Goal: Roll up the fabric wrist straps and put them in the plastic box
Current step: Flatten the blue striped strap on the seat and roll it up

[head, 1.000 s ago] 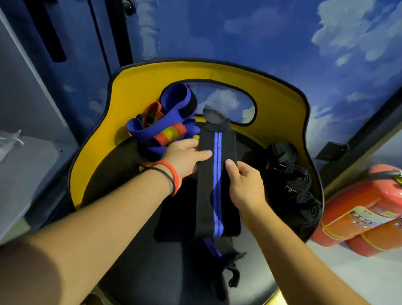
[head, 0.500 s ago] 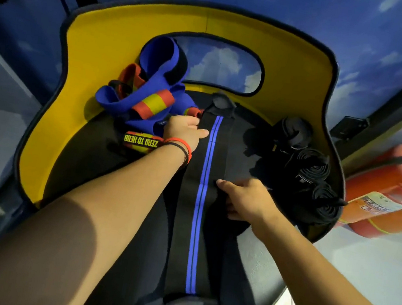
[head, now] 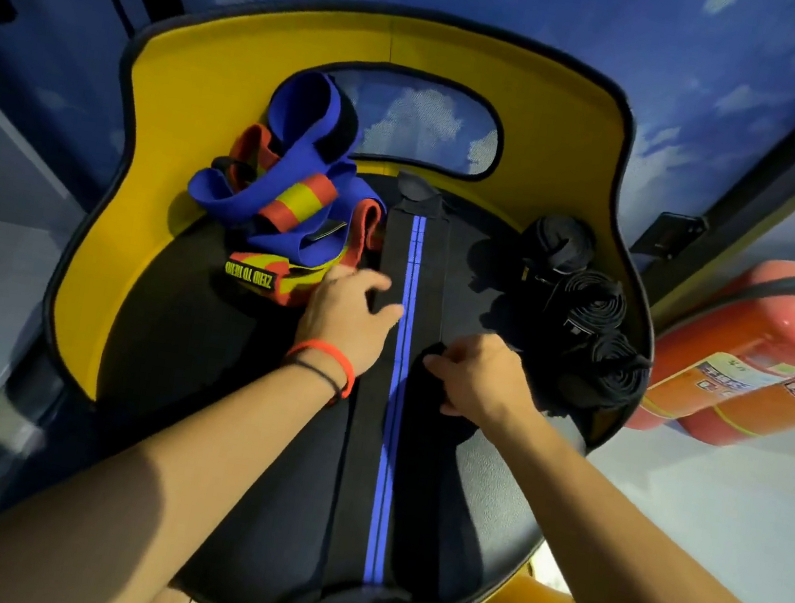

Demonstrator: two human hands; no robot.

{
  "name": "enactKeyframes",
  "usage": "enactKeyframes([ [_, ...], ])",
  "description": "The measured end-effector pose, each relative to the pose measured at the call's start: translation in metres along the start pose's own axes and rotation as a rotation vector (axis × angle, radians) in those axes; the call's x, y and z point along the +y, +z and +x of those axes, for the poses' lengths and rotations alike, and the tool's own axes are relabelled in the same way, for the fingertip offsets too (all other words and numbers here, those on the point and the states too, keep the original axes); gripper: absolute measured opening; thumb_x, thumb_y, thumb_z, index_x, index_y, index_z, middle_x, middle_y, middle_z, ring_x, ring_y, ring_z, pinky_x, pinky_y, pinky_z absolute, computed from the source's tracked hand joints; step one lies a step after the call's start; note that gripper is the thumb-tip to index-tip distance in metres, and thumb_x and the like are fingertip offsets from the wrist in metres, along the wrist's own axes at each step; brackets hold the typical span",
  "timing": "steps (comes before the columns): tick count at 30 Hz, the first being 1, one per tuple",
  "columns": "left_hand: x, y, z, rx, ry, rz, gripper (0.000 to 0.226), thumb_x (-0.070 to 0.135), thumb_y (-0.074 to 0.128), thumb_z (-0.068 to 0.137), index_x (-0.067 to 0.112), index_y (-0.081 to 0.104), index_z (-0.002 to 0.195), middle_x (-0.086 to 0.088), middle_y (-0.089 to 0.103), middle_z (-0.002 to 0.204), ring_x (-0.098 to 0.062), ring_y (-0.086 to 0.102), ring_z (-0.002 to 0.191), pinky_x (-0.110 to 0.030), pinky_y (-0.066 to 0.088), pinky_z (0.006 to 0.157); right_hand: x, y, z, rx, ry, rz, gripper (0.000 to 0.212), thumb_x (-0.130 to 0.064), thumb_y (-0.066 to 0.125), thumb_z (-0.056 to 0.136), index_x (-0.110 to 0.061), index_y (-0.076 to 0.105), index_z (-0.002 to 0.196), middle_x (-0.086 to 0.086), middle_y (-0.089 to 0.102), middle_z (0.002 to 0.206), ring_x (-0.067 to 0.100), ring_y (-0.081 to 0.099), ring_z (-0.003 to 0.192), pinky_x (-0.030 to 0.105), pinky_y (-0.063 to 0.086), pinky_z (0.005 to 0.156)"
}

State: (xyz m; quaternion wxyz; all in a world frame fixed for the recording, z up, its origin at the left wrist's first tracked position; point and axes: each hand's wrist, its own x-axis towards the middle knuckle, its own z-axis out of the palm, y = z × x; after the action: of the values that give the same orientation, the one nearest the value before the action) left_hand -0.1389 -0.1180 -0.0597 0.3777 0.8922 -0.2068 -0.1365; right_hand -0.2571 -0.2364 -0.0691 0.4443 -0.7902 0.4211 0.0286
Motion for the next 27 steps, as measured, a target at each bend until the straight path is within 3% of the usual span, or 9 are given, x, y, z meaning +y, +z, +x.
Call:
enactKeyframes([
  [2, -0.010, -0.009, -0.030, -0.071, -0.034, 0.057, 0.036, 0.027, 0.073, 0.089, 0.026, 0.068, 0.125, 0.001, 0.051, 0.113, -0.022, 0.062, 0.100, -0.034, 0.051, 0.092, 0.003, 0.003, -0.008, 0.077, -0.058, -0.048, 0.017, -0.030, 0.074, 0.086, -0.017, 0.066, 0.079, 0.005, 0.069, 0.076, 0.030, 0.071, 0.068, 0.048, 0.062, 0.068],
  [6, -0.021, -0.012, -0.063, -0.138, -0.030, 0.114, 0.029, 0.030, 0.077, 0.086, 0.032, 0.074, 0.115, 0.004, 0.055, 0.115, -0.018, 0.063, 0.091, -0.034, 0.054, 0.088, 0.004, 0.005, -0.027, 0.108, -0.091, -0.118, 0.022, -0.040, 0.071, 0.086, -0.020, 0.061, 0.089, 0.005, 0.070, 0.085, 0.031, 0.070, 0.072, 0.041, 0.060, 0.073],
  [11, -0.013, 0.005, -0.075, -0.097, -0.065, 0.183, 0.037, 0.025, 0.077, 0.086, 0.028, 0.070, 0.123, 0.001, 0.054, 0.125, -0.024, 0.065, 0.098, -0.036, 0.055, 0.084, 0.007, 0.013, -0.037, 0.188, -0.153, -0.255, 0.013, -0.014, 0.066, 0.090, -0.004, 0.070, 0.098, 0.005, 0.061, 0.083, 0.027, 0.059, 0.077, 0.029, 0.044, 0.066],
  [15, -0.011, 0.010, -0.078, -0.074, -0.068, 0.243, 0.041, 0.022, 0.075, 0.088, 0.029, 0.067, 0.127, 0.001, 0.052, 0.129, -0.025, 0.065, 0.100, -0.035, 0.055, 0.080, 0.009, 0.014, -0.041, 0.213, -0.174, -0.250, 0.014, -0.012, 0.066, 0.090, -0.008, 0.068, 0.103, 0.008, 0.068, 0.095, 0.030, 0.065, 0.086, 0.031, 0.047, 0.069],
  [18, -0.008, 0.009, -0.079, -0.077, -0.054, 0.291, 0.040, 0.021, 0.074, 0.089, 0.028, 0.066, 0.129, -0.001, 0.051, 0.132, -0.027, 0.064, 0.104, -0.034, 0.052, 0.076, 0.016, 0.010, -0.054, 0.143, -0.306, -0.289, 0.028, -0.015, 0.073, 0.087, -0.012, 0.059, 0.111, 0.005, 0.060, 0.103, 0.028, 0.060, 0.089, 0.039, 0.052, 0.076],
  [20, -0.006, 0.009, -0.082, -0.070, -0.049, 0.314, 0.041, 0.020, 0.073, 0.091, 0.027, 0.064, 0.130, -0.002, 0.049, 0.134, -0.028, 0.063, 0.108, -0.034, 0.051, 0.078, 0.024, 0.009, -0.069, 0.028, -0.435, -0.434, 0.023, -0.018, 0.074, 0.086, -0.016, 0.063, 0.107, 0.001, 0.051, 0.101, 0.028, 0.058, 0.090, 0.037, 0.049, 0.075],
  [23, -0.007, 0.009, -0.085, -0.072, -0.040, 0.304, 0.043, 0.021, 0.075, 0.090, 0.025, 0.064, 0.132, -0.003, 0.048, 0.135, -0.028, 0.062, 0.109, -0.035, 0.052, 0.081, 0.041, 0.009, -0.094, -0.142, -0.588, -0.591, 0.022, -0.022, 0.069, 0.090, -0.022, 0.070, 0.112, 0.000, 0.053, 0.105, 0.026, 0.059, 0.098, 0.038, 0.052, 0.082],
  [27, -0.006, 0.005, -0.088, -0.085, -0.042, 0.250, 0.044, 0.021, 0.076, 0.089, 0.022, 0.064, 0.131, -0.004, 0.049, 0.136, -0.029, 0.062, 0.111, -0.038, 0.053, 0.087, 0.051, 0.007, -0.119, -0.210, -0.619, -0.670, 0.035, -0.025, 0.066, 0.095, -0.025, 0.066, 0.129, 0.002, 0.049, 0.125, 0.024, 0.060, 0.105, 0.033, 0.054, 0.089],
])
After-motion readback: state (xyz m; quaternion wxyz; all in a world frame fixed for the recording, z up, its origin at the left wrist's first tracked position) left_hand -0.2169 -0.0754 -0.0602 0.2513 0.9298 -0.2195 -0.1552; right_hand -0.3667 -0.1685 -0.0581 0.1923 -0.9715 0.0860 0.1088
